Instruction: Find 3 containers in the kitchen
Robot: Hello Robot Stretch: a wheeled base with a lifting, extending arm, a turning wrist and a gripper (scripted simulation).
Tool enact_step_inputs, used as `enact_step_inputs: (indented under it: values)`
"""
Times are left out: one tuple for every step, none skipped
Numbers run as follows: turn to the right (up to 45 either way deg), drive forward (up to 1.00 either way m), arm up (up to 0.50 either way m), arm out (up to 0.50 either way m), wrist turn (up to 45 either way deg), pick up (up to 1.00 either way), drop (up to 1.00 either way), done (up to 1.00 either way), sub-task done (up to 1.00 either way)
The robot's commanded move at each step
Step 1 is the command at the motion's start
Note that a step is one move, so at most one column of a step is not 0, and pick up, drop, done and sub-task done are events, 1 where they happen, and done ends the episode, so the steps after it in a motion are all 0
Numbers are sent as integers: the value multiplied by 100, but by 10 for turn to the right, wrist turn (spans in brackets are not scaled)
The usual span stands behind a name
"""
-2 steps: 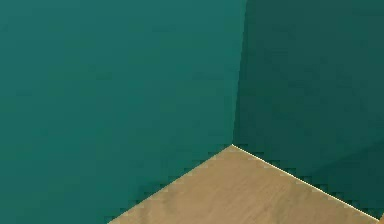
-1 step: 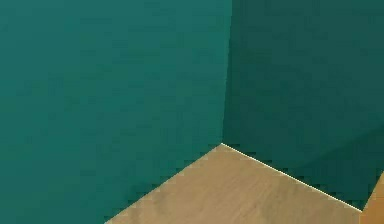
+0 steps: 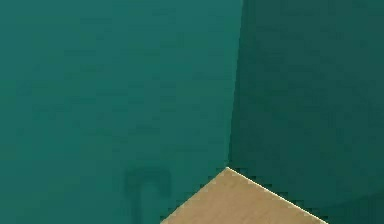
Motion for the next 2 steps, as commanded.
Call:
enact_step_inputs:
  values:
    - [420,0,0,0,0,0,0,0,0]
    - [0,85,0,0,0,0,0,0,0]
